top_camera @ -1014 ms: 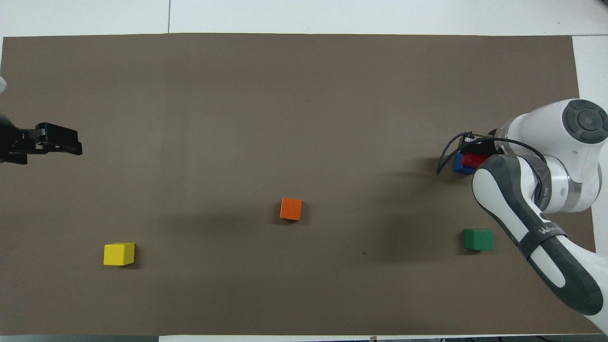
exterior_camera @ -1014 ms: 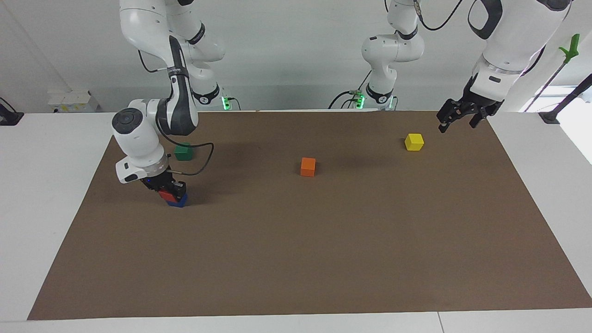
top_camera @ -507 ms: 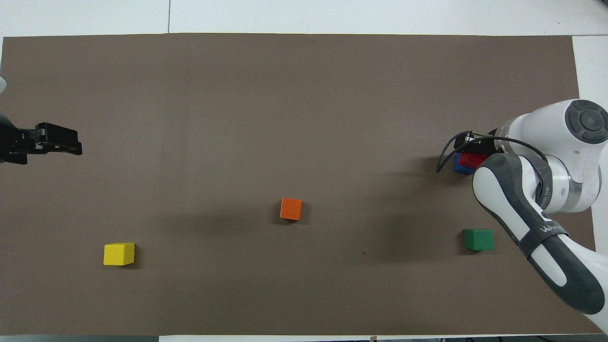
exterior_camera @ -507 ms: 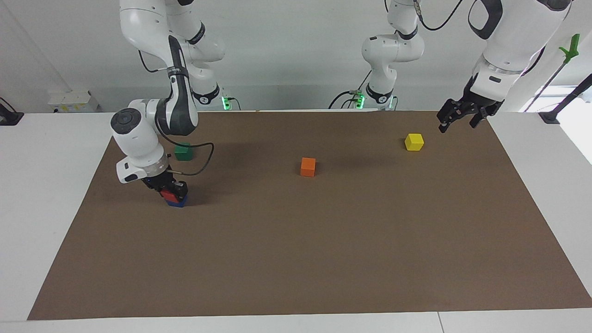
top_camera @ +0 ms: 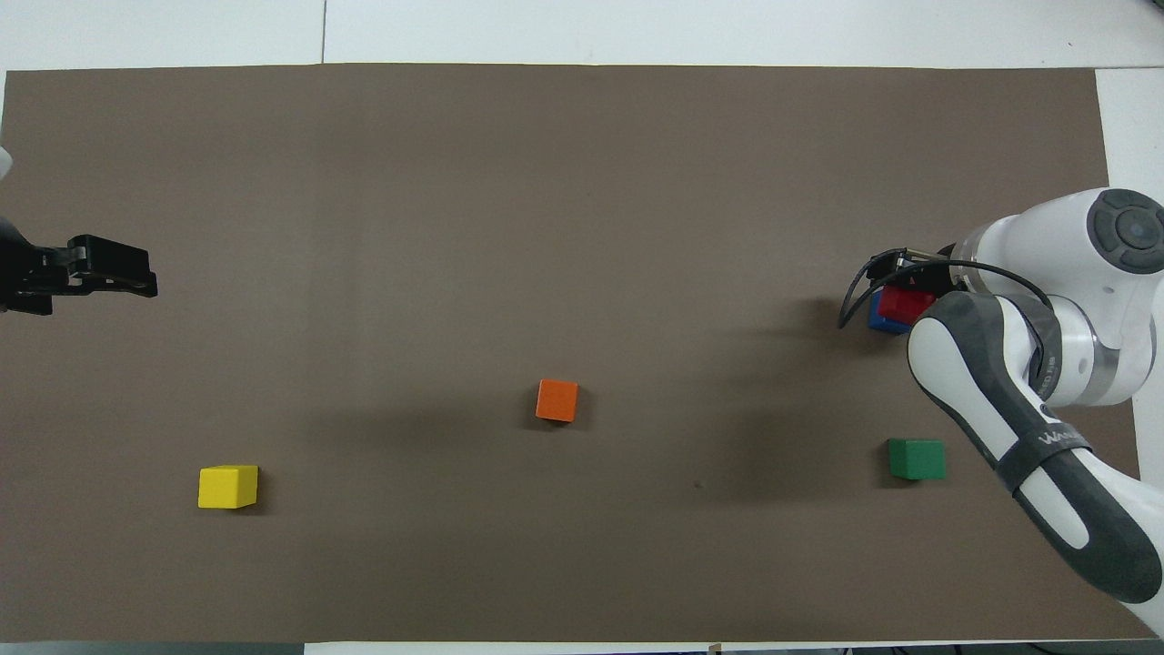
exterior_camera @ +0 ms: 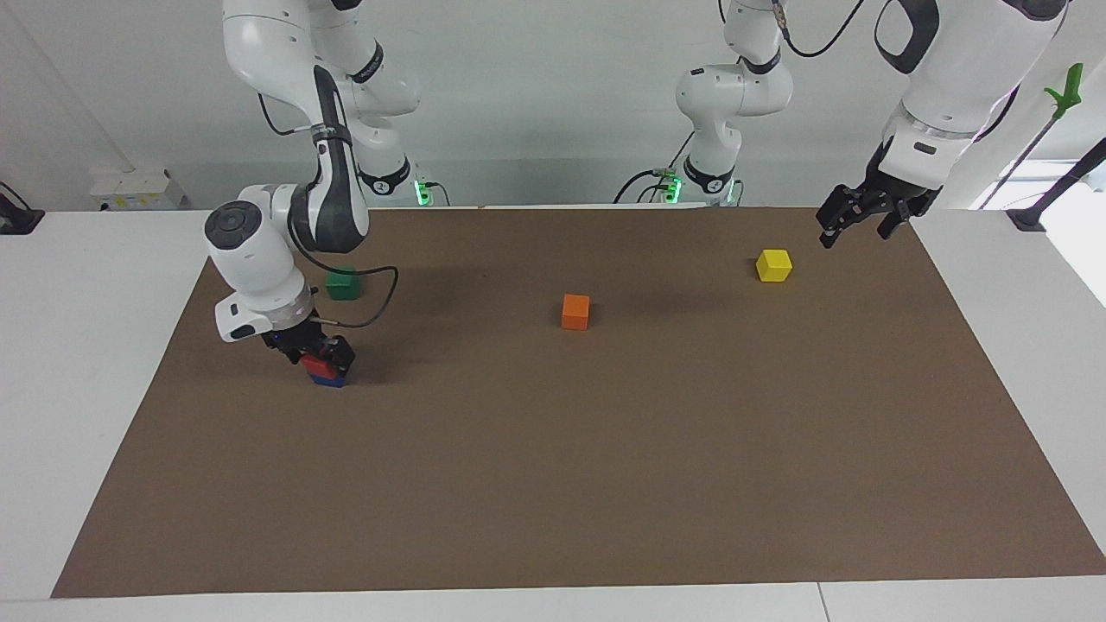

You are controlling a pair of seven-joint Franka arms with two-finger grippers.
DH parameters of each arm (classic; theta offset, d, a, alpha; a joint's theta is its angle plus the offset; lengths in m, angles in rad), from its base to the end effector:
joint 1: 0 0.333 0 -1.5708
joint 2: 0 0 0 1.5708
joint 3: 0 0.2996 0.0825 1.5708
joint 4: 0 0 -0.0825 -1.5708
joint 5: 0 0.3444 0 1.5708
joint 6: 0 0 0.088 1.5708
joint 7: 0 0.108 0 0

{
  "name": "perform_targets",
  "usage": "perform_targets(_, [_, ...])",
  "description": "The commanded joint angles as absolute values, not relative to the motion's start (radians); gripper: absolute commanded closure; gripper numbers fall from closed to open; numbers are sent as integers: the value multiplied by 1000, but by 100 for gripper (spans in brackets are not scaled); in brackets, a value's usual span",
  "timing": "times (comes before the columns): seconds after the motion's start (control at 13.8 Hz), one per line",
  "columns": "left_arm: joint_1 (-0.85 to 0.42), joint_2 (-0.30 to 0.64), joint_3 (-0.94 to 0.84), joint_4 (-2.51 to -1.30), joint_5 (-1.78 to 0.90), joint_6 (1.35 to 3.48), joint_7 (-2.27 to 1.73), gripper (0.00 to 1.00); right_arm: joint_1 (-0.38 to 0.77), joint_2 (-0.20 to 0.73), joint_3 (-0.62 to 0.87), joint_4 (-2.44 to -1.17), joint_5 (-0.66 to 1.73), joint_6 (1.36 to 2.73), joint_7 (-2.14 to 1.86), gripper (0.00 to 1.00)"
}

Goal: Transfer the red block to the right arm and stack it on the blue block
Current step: 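Lower the red cube onto the blue cube with the right gripper, then open the right gripper and withdraw it from the stack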

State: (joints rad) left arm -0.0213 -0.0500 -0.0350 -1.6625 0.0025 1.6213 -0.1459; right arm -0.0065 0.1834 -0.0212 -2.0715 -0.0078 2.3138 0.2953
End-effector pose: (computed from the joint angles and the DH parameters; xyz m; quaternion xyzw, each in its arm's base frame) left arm 0.5031 -0.0285 0.5972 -0.9990 -0.0447 -0.0046 0.0017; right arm 0.5488 -0.0151 0.3562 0.9870 -0.1580 0.0298 0.0009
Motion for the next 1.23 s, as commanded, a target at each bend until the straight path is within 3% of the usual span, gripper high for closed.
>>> perform_targets(0.0, [-15, -77, -35, -1697, -9, 1640, -138, 0, -14, 131, -12, -2016, 9, 2212, 209, 0])
perform_targets(0.43, [-15, -78, -35, -1697, -9, 1640, -138, 0, -28, 11, -17, -1886, 12, 1998, 84, 0])
perform_targets(0.8, [-15, -78, -35, -1697, -9, 1640, -138, 0, -25, 0, -14, -1617, 14, 1567, 66, 0])
perform_targets(1.16, [-15, -78, -35, -1697, -8, 1640, -138, 0, -8, -37, -27, -1574, 17, 1437, 17, 0])
